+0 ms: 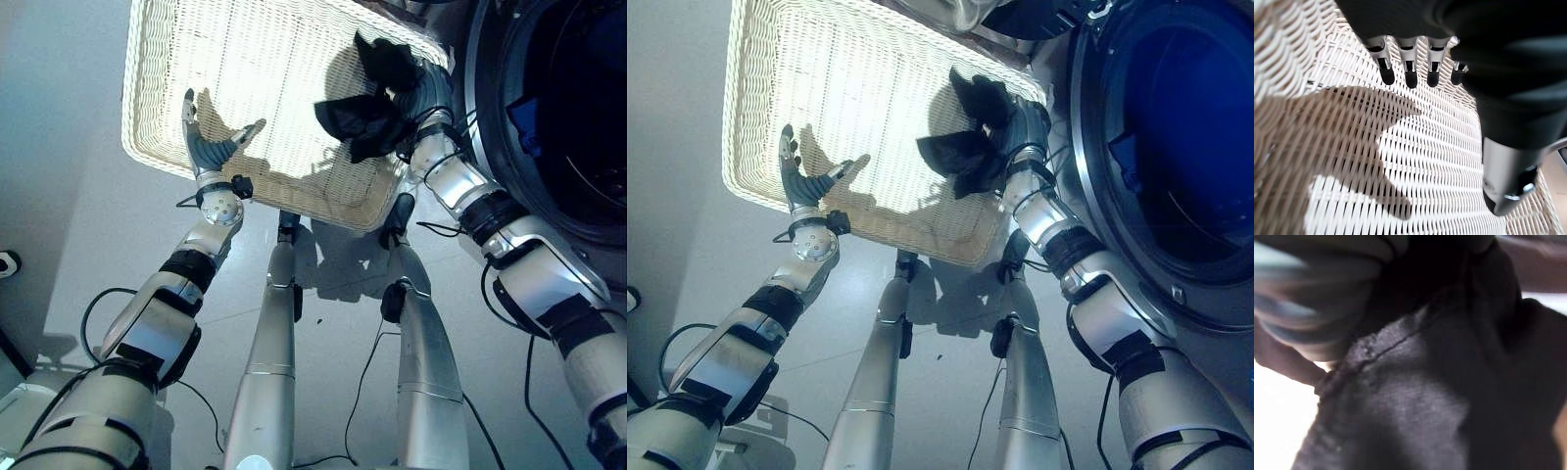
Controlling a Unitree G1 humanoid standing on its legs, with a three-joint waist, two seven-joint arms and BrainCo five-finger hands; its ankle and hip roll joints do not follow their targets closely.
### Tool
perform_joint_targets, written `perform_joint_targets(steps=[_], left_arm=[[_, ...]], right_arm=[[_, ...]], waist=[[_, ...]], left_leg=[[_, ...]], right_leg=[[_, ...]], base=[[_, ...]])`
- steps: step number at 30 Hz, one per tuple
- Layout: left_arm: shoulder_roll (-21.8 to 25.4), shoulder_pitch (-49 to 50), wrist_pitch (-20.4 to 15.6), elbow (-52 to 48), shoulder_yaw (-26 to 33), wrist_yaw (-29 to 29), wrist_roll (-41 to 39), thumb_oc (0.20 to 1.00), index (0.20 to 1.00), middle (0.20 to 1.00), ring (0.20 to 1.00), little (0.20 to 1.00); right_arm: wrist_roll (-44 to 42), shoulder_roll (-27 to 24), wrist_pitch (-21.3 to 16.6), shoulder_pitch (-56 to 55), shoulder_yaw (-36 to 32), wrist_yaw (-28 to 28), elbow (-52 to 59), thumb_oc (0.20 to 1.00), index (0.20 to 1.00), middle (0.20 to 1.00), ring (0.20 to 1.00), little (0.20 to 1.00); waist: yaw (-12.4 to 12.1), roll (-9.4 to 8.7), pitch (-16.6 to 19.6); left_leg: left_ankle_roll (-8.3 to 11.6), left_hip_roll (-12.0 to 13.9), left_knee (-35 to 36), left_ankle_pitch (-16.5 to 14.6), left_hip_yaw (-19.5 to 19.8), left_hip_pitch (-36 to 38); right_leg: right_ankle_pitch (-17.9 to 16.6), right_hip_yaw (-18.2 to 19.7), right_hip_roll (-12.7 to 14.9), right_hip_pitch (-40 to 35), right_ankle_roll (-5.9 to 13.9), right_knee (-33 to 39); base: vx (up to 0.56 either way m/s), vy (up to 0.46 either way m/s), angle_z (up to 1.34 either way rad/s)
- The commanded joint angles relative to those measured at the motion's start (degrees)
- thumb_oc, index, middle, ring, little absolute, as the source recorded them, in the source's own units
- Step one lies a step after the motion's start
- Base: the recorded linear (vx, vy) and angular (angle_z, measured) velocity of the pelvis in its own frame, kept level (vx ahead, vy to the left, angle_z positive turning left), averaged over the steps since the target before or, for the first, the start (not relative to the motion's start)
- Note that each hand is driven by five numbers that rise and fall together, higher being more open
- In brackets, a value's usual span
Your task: Put the clothes into the washing machine.
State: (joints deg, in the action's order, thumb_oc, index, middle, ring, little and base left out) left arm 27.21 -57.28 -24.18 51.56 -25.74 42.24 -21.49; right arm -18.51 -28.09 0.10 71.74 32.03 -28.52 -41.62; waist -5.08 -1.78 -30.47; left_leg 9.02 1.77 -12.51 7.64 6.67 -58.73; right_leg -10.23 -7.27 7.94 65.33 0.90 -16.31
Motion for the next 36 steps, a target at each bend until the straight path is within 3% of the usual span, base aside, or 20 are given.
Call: perform_joint_targets(steps=[1,4,12,15,22,26,29,33,35,36], left_arm=[[-0.4,0.6,-0.7,-1.6,4.5,0.4,2.6,1.000,1.000,1.000,1.000,1.000],[-0.1,1.5,-0.3,-2.6,4.6,1.1,3.8,1.000,1.000,1.000,1.000,1.000],[1.2,3.6,-0.8,-3.6,4.9,1.1,3.4,1.000,1.000,1.000,1.000,1.000],[2.2,4.3,-0.9,-3.7,5.1,0.9,2.9,1.000,1.000,1.000,1.000,1.000],[3.7,5.1,-2.9,-1.7,5.8,-0.4,2.0,1.000,1.000,1.000,1.000,1.000],[4.0,4.8,-3.5,-1.0,5.7,-0.6,1.7,1.000,1.000,1.000,1.000,1.000],[4.3,4.2,-4.1,0.3,5.2,-1.5,0.9,1.000,1.000,1.000,1.000,1.000],[3.8,3.0,-4.7,1.8,4.1,-2.2,0.1,1.000,1.000,1.000,1.000,1.000],[3.9,2.6,-4.2,1.5,3.4,-2.3,-0.1,1.000,1.000,1.000,1.000,1.000],[4.0,2.9,-4.3,1.2,2.8,-2.0,-0.2,1.000,1.000,1.000,1.000,1.000]], right_arm=[[-13.7,-1.5,-5.5,-6.8,-1.1,1.9,2.3,0.200,0.200,0.200,0.200,0.200],[-18.7,-2.3,-11.3,-10.1,-5.4,2.3,6.2,0.200,0.200,0.200,0.200,0.200],[-27.7,-4.1,-19.9,-13.8,-13.4,4.6,12.7,0.200,0.200,0.200,0.200,0.200],[-34.9,-4.5,-23.8,-15.6,-17.2,7.6,14.3,0.200,0.200,0.200,0.200,0.200],[-52.9,-5.1,-29.0,-18.5,-23.4,15.7,12.0,0.200,0.200,0.200,0.200,0.200],[-60.4,-5.2,-29.4,-18.9,-25.1,19.3,9.4,0.200,0.200,0.200,0.200,0.200],[-67.0,-5.7,-27.1,-18.2,-25.9,21.4,3.3,0.200,0.200,0.200,0.200,0.200],[-63.4,-6.8,-18.1,-15.5,-23.8,14.3,-5.9,0.200,0.200,0.200,0.200,0.200],[-64.5,-9.1,-17.1,-12.7,-23.3,11.5,-9.2,0.200,0.200,0.200,0.200,0.200],[-64.0,-11.7,-18.4,-9.7,-23.5,8.6,-11.7,0.200,0.200,0.200,0.200,0.200]], waist=[[2.7,4.37,0.7],[3.5,3.99,0.7],[4.5,3.56,0.7],[5.0,3.28,0.7],[5.7,2.75,0.7],[5.8,2.65,0.7],[5.8,2.84,0.7],[5.3,3.26,0.7],[5.1,3.48,0.7],[4.9,3.65,0.7]], left_leg=[[-4.97,-5.3,2.7,1.8,-4.0,0.1],[-4.81,-4.7,3.0,1.6,-4.5,0.2],[-4.56,-4.2,3.3,1.1,-4.9,0.9],[-4.45,-3.9,3.3,0.8,-4.9,1.1],[-4.32,-3.5,3.3,0.3,-5.2,1.9],[-4.28,-3.4,3.3,0.6,-5.2,1.4],[-4.16,-3.4,3.2,0.4,-5.2,1.7],[-4.05,-3.4,3.2,0.0,-5.1,2.4],[-4.05,-3.4,2.8,-0.1,-4.8,2.3],[-4.00,-3.3,2.1,0.0,-4.6,1.6]], right_leg=[[1.0,-3.1,-5.5,-0.7,5.97,-1.3],[1.1,-2.7,-5.5,-0.6,6.15,-1.4],[1.4,-2.2,-5.7,-1.1,6.45,-1.4],[1.6,-2.0,-5.8,-1.3,6.58,-1.5],[1.8,-1.9,-5.9,-2.2,6.87,-1.3],[1.2,-1.9,-5.8,-1.9,6.87,-1.0],[1.1,-2.0,-5.7,-2.3,6.98,-0.8],[1.4,-1.9,-5.7,-3.0,6.92,-0.6],[1.4,-1.7,-5.8,-3.0,6.83,-0.6],[1.0,-1.7,-5.6,-2.5,6.73,-0.8]], base=[[-0.01,0.033,-0.03],[-0.01,0.038,-0.04],[-0.01,0.016,-0.05],[-0.01,0.007,-0.04],[0.00,-0.002,-0.03],[-0.01,-0.006,-0.03],[0.00,0.000,0.00],[0.00,0.000,0.00],[0.00,0.000,0.00],[0.00,0.000,0.00]])
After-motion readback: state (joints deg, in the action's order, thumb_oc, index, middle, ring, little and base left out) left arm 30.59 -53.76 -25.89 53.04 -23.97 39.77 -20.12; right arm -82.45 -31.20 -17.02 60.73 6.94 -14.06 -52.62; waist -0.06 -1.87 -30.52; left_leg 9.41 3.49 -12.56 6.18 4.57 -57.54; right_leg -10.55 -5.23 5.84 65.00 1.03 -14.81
